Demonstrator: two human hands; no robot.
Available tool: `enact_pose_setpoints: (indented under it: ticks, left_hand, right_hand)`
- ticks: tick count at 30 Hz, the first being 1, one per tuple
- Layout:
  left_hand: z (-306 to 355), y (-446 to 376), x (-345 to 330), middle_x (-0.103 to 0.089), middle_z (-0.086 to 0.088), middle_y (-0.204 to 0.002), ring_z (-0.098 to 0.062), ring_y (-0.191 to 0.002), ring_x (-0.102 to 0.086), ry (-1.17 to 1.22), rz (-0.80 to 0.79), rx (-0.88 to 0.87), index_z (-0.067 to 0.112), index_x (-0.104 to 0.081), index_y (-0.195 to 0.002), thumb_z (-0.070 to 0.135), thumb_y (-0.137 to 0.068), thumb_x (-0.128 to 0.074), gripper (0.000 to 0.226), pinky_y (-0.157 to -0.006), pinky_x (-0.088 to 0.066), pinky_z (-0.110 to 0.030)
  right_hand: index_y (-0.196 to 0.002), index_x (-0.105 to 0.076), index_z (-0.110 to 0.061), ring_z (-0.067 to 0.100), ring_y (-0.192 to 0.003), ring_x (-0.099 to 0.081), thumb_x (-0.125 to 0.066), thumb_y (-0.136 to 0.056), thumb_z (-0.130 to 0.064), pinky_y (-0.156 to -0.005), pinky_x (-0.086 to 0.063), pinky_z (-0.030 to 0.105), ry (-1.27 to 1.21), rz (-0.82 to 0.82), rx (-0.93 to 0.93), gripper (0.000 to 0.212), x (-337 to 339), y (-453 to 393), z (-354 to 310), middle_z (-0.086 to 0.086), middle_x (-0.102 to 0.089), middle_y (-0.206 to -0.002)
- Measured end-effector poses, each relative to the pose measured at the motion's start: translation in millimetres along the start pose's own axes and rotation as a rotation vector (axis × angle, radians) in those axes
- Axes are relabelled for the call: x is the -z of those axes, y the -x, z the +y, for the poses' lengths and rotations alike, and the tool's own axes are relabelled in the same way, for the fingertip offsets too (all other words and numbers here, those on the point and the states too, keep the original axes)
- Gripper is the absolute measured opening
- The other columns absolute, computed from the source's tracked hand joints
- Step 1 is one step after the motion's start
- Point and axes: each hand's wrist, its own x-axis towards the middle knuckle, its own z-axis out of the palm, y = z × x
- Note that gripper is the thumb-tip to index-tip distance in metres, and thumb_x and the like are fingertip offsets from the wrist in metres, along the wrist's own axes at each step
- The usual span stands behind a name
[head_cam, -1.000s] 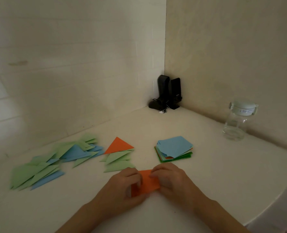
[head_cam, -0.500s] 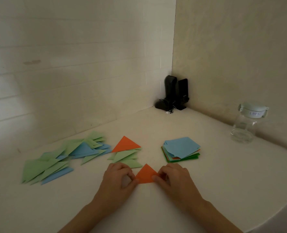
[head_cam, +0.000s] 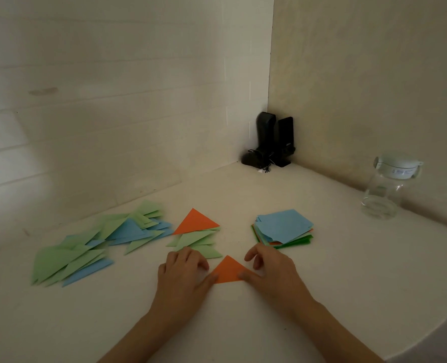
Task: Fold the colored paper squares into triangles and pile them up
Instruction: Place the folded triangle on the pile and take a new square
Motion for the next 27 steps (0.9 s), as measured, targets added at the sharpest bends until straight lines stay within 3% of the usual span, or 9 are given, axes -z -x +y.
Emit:
enact_pose_setpoints:
  ticks: [4,8,11,14,18,21,23,27]
  left_hand:
    - [1,3,14,-0.040,0.022,-0.109,-0.005,-0.108,-0.036,-0.027,-0.051,0.041,0.041,-0.045,-0.111,0.043,-0.092,-0.051,0.019,-0.086,-0.026,-0.024]
    - [17,7,12,-0.044,0.010,-0.117,-0.008,-0.108,-0.040,0.036,-0.044,-0.040,0.029,-0.041,-0.128,0.020,-0.095,-0.049,0.035,-0.090,-0.038,-0.021]
    - [35,1,9,-0.042,0.005,-0.126,-0.012,-0.112,-0.042,-0.033,-0.066,-0.044,0.026,-0.034,-0.134,0.028,-0.096,-0.046,0.040,-0.090,-0.039,-0.022]
    - [43,-12,10,-0.044,0.001,-0.125,-0.015,-0.107,-0.047,-0.037,-0.153,0.018,0.026,-0.039,-0.129,0.032,-0.090,-0.058,0.044,-0.088,-0.042,-0.025]
    - [43,-22,13,-0.053,0.007,-0.105,-0.006,-0.083,-0.051,0.148,-0.211,0.095,0.030,-0.046,-0.117,0.023,-0.080,-0.071,0.046,-0.068,-0.040,-0.017]
    - [37,-21,12,-0.055,0.012,-0.089,-0.001,-0.072,-0.051,0.250,-0.173,0.048,0.038,-0.050,-0.104,0.013,-0.084,-0.065,0.035,-0.062,-0.040,-0.010]
    - [30,-23,15,-0.056,0.013,-0.085,-0.001,-0.068,-0.052,0.277,-0.111,0.018,0.042,-0.053,-0.101,0.009,-0.086,-0.062,0.037,-0.063,-0.041,-0.010]
    - [16,-49,33,-0.059,0.011,-0.082,-0.001,-0.069,-0.055,0.316,0.054,0.010,0.038,-0.059,-0.104,0.008,-0.086,-0.063,0.036,-0.064,-0.040,-0.013]
  right_hand:
    - [-0.091,-0.060,-0.024,0.002,-0.063,-0.046,-0.076,-0.075,-0.021,-0.063,-0.042,0.012,-0.170,-0.085,-0.057,0.022,12,-2,4,-0.010,-0.056,-0.079]
    - [-0.087,-0.061,-0.024,0.003,-0.063,-0.048,-0.075,-0.076,-0.016,-0.063,-0.042,0.011,-0.192,-0.066,-0.061,0.020,11,1,2,-0.009,-0.057,-0.076]
    - [-0.085,-0.059,-0.025,0.003,-0.065,-0.048,-0.073,-0.077,-0.016,-0.064,-0.042,0.012,-0.178,-0.050,-0.044,0.018,10,4,0,-0.010,-0.056,-0.076]
    - [-0.087,-0.059,-0.024,0.003,-0.068,-0.049,-0.072,-0.078,-0.017,-0.066,-0.042,0.014,-0.162,-0.017,-0.041,0.017,8,7,-1,-0.011,-0.055,-0.077]
    - [-0.089,-0.057,-0.027,0.005,-0.068,-0.051,-0.074,-0.076,-0.020,-0.067,-0.044,0.016,-0.145,0.053,-0.006,0.023,8,12,1,-0.013,-0.056,-0.083]
    - [-0.095,-0.056,-0.028,0.005,-0.072,-0.052,-0.078,-0.072,-0.022,-0.069,-0.043,0.015,-0.131,0.317,0.080,0.033,18,8,10,-0.014,-0.056,-0.092]
    - [-0.100,-0.060,-0.023,0.007,-0.083,-0.054,-0.078,-0.072,-0.023,-0.075,-0.043,0.021,-0.011,0.455,0.134,0.033,27,0,20,-0.011,-0.058,-0.097]
    - [-0.105,-0.066,-0.023,0.018,-0.102,-0.055,-0.075,-0.075,-0.035,-0.080,-0.037,0.031,0.229,0.430,0.058,0.034,33,-16,40,-0.006,-0.062,-0.107]
